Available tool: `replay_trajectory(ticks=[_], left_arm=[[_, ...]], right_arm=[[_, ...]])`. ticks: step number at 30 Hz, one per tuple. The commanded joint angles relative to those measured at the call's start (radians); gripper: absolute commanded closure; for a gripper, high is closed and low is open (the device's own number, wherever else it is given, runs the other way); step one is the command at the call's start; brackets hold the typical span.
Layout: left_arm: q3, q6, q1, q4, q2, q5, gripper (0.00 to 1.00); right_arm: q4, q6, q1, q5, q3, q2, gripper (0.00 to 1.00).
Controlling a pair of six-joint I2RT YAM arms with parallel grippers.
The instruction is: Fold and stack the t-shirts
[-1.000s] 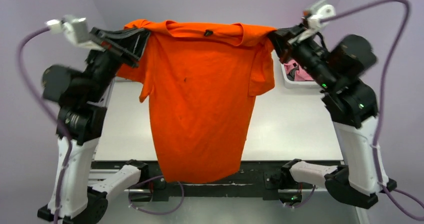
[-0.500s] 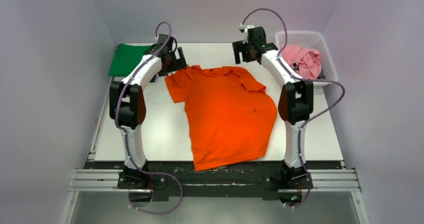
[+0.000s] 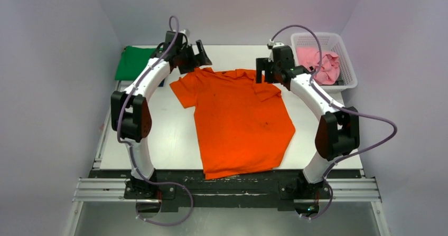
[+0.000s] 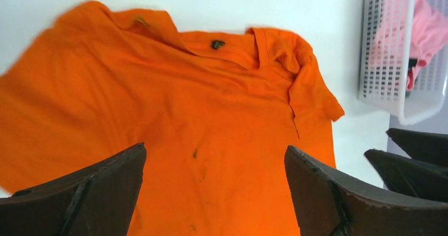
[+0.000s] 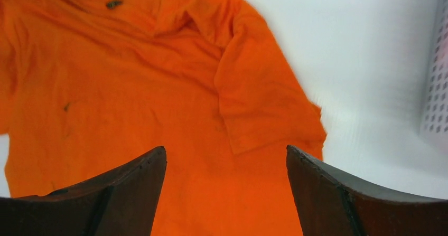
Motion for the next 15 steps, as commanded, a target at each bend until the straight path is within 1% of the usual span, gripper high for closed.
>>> replay_trajectory(ticks=[1,5,7,8,9,12,15], left_arm=[[0.005,-0.061,-0.030,0.060,0.129,0.203,0.00],[0.022,-0.071,-0.036,0.037,0.194,0.198,0.00],[0.041,-0.054,-0.036,-0.018,0.218,0.160,0.00],[0.042,-0.051,-0.036,-0.039,0.226,0.146,0.00],[0.038,-0.048,-0.035,-0.057,0.233,0.136,0.00],[-0.016,-0.067,-0.040,-0.089,0.233,0.119,0.00],[-0.069,-0.094,-0.049,-0.210,0.226,0.037,0.00]], right_arm=[[0.019,0.067,0.047,-0.047,-0.158,0.004,0.20],[-0.065,0.086,0.108,-0.019,-0.198,0.040,0.20],[-0.072,0.117,0.118,-0.016,-0.231,0.054,0.20],[-0.065,0.140,0.118,-0.048,-0.245,0.067,0.20],[-0.066,0.156,0.116,-0.046,-0.251,0.087,0.20],[-0.096,0.182,0.111,0.008,-0.205,0.172,0.20],[-0.128,0.189,0.080,0.044,-0.087,0.278,0.20]])
